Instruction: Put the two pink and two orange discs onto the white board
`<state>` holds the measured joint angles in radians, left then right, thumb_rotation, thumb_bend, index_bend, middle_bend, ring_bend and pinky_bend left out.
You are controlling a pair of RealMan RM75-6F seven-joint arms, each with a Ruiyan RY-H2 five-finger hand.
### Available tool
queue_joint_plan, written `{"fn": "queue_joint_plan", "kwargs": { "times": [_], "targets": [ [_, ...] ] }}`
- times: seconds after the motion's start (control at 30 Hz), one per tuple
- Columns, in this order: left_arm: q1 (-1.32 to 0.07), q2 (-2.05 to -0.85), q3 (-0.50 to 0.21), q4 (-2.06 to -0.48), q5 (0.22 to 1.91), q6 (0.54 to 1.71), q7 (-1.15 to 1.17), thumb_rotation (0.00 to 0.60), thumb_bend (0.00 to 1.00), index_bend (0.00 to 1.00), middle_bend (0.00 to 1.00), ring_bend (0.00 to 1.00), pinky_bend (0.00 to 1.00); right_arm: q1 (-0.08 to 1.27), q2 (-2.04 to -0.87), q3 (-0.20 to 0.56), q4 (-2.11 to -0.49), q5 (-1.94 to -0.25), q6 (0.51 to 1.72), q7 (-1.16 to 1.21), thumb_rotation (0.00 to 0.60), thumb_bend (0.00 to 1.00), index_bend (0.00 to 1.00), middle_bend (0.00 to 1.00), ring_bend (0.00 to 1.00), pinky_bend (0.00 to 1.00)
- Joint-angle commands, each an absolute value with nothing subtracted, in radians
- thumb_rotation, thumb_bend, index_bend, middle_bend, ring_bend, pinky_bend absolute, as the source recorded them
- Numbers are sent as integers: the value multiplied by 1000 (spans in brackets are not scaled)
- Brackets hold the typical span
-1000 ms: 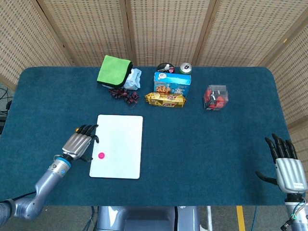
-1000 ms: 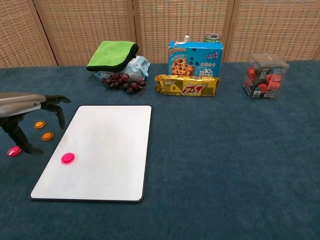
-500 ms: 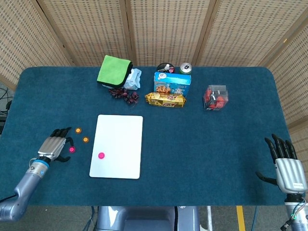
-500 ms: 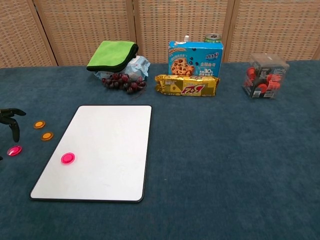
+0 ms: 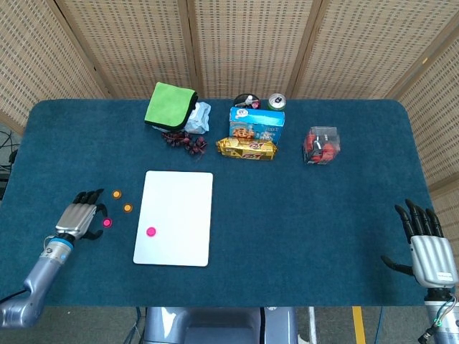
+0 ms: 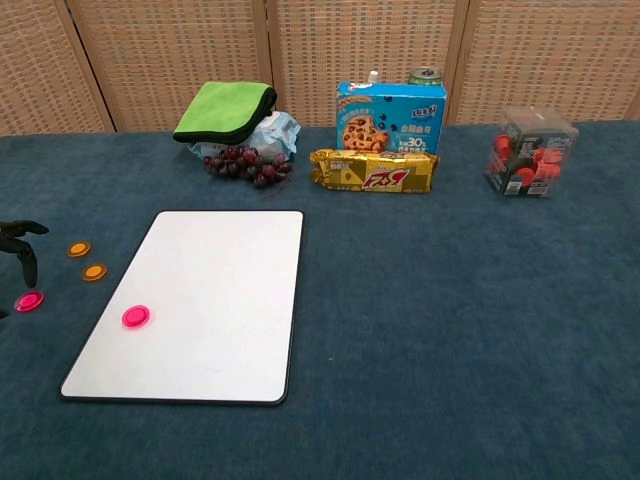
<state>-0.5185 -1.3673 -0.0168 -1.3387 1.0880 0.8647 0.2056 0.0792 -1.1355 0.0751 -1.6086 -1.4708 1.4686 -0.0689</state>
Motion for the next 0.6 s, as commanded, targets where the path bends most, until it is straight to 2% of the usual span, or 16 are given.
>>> {"fn": "queue_joint_plan", "kwargs": {
  "times": [0.03,0.43,0.6],
  "targets": [
    [-521,-1373,-20,-1333,1085,862,211,600,308,408,0,0,0,79,-1135,75,-1609,-1470,1468,-68,600,0,0,0,0,0],
    [-530,-1398,-27,-1319,1064,845,237,600,309,409,0,0,0,80,-1134,75,-1610,-1468,1466,-67,600,0,0,0,0,0],
    [-528,-1404,-28,-1314,1056,848,247,600,316,488,0,0,0,80,-1133,75,-1611,-1468,1465,-65,600,0,0,0,0,0]
  ]
}}
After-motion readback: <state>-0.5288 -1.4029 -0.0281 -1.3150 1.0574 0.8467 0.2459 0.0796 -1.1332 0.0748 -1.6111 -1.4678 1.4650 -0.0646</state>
